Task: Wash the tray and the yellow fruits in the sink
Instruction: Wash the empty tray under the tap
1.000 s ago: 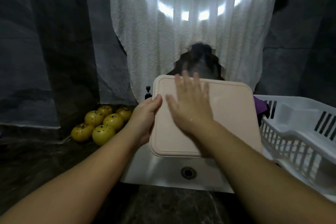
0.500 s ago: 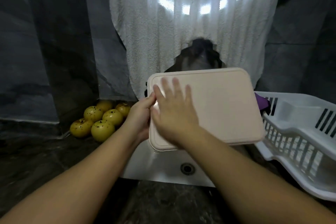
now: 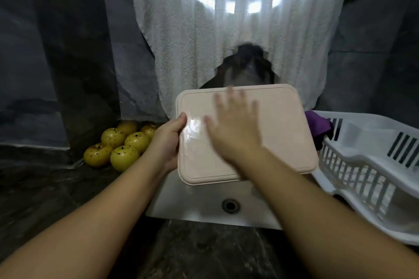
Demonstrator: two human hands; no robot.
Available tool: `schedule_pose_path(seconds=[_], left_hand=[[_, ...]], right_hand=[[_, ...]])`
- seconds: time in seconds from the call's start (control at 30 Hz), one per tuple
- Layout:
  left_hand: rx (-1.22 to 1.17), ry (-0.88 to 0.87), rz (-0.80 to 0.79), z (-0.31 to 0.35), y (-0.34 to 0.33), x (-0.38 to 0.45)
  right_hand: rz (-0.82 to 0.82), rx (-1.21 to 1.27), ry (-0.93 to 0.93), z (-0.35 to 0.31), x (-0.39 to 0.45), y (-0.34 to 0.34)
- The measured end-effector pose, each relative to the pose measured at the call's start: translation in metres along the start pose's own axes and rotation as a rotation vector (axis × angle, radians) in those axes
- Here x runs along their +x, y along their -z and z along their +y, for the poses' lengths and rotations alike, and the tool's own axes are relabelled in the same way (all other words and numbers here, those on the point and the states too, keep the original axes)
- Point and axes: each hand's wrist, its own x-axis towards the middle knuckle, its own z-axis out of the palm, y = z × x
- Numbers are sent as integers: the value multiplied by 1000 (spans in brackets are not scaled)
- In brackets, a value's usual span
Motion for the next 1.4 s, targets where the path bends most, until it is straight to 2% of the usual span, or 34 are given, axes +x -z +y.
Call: schedule_pose_path(seconds=[0.07, 0.17, 0.23, 0.33, 0.4, 0.47, 0.57, 0.67, 0.73, 0.77, 0.83, 0.9, 0.93, 0.97, 1.0, 1.07, 1.1, 1.13, 1.17, 1.2, 1.27, 1.3, 1.33, 1.4], left_hand=[[-1, -11, -29, -1, -3, 1], [15, 7, -17, 6, 9, 0], [25, -2, 27, 12, 23, 0], [20, -6, 43, 17, 36, -2], [8, -3, 32, 13, 34, -1], [-6, 0, 22, 7, 24, -1], [38, 8, -23, 0, 6, 0], [60, -22, -58, 1, 0, -1], [33, -26, -61, 5, 7, -3], [19, -16, -46, 9, 13, -5], [13, -8, 17, 14, 23, -9], [48, -3, 43, 14, 25, -11], [70, -1, 43, 14, 20, -13], [84, -1, 37, 12, 13, -13], [96, -8, 33, 11, 9, -12], [121, -32, 20, 11, 5, -11], [132, -37, 7, 11, 6, -11], [141, -39, 6, 12, 9, -12], [152, -43, 23, 13, 13, -13], [164, -48, 41, 15, 17, -14], [180, -59, 40, 17, 19, -13], [185, -66, 33, 17, 13, -13], [189, -72, 24, 17, 7, -14], [188, -84, 10, 14, -4, -13]], right_hand=[[-8, -31, 225, -33, -26, -10], [-35, -65, 424, -10, -55, -13], [-65, -97, 332, 37, -57, -11], [-94, -63, -46, 104, -40, 1], [-49, -25, -176, 117, -23, 9], [-19, -2, -226, 98, -4, 13], [-15, 39, -101, 34, 14, 13], [-5, 35, 252, -28, -7, 6], [-58, -20, 454, -30, -30, 0], [-72, -46, 473, -16, -33, -1], [-91, -64, 309, 22, -24, -3], [-113, 6, -31, 48, -5, 1], [-124, 64, -142, 47, 0, 3], [-122, 112, -168, 35, 0, 2], [-109, 132, -95, 19, -7, -2], [-73, 103, 224, -12, -35, -13], [-50, 58, 359, -14, -51, -17], [-45, 11, 418, -3, -56, -18], [-57, -7, 393, 14, -53, -16], [-72, -14, 282, 32, -43, -12], [-105, 64, -63, 56, -20, 1], [-90, 97, -167, 54, -13, 6], [-50, 101, -170, 43, -9, 9], [0, 86, 116, 10, -16, 7]])
